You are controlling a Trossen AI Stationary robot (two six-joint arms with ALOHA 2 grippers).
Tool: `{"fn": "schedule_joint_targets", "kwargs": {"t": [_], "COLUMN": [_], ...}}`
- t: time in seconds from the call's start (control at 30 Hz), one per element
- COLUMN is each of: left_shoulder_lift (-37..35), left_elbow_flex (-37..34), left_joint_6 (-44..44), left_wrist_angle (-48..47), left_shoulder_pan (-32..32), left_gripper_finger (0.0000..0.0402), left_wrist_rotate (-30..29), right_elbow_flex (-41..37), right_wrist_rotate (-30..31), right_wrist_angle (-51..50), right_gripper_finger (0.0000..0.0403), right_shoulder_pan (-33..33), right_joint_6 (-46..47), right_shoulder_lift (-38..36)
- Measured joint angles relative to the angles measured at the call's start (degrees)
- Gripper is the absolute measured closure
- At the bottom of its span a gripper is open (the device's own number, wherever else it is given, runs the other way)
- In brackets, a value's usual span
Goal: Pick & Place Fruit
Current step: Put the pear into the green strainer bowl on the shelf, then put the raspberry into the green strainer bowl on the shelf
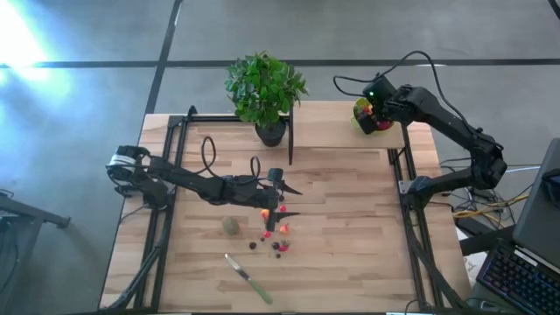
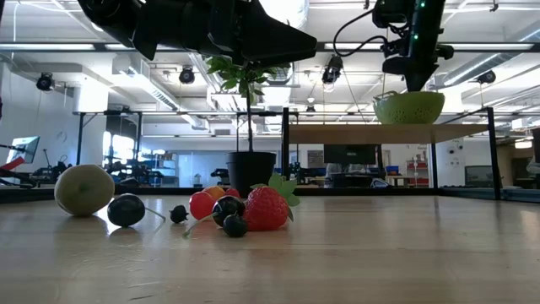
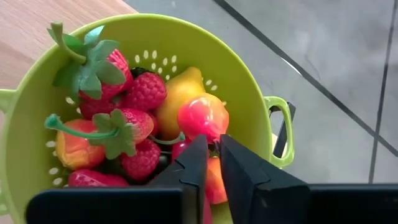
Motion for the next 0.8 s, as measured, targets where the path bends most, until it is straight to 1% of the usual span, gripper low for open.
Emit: {"fn": "schedule_joint_targets", "kwargs": {"t": [0.17,0.3,0.43,0.53,0.63,0.7,0.8], "left_shoulder_lift": [0.0,0.0,0.0,0.0,0.0,0.0,0.0], "left_elbow_flex": [0.0,0.0,0.0,0.0,-0.1,-0.1,-0.1], "left_joint_6": [0.0,0.0,0.0,0.0,0.1,0.6,1.7], "left_wrist_angle": [0.0,0.0,0.0,0.0,-0.6,-2.0,-3.7], "left_shoulder_pan": [0.0,0.0,0.0,0.0,0.0,-0.3,-1.1], "left_gripper_finger": [0.0122,0.0122,0.0122,0.0122,0.0122,0.0122,0.0122], "left_wrist_rotate": [0.0,0.0,0.0,0.1,0.2,0.2,0.2], "right_elbow_flex": [0.3,2.4,5.4,7.1,8.0,8.1,8.0], "right_wrist_rotate": [0.0,-0.2,-4.0,-9.8,-14.9,-16.5,-16.7], "right_wrist_angle": [0.0,0.2,0.2,0.2,0.5,0.9,2.5], "right_gripper_finger": [0.0317,0.0289,0.0275,0.0276,0.0289,0.0303,0.0326], "right_shoulder_pan": [0.0,0.0,0.1,0.9,2.7,4.8,8.6], "right_joint_6": [-0.1,-0.7,-0.4,-0.2,-0.2,-0.2,-0.4], "right_shoulder_lift": [0.0,-0.3,-1.0,-1.7,-2.4,-2.9,-3.7]}}
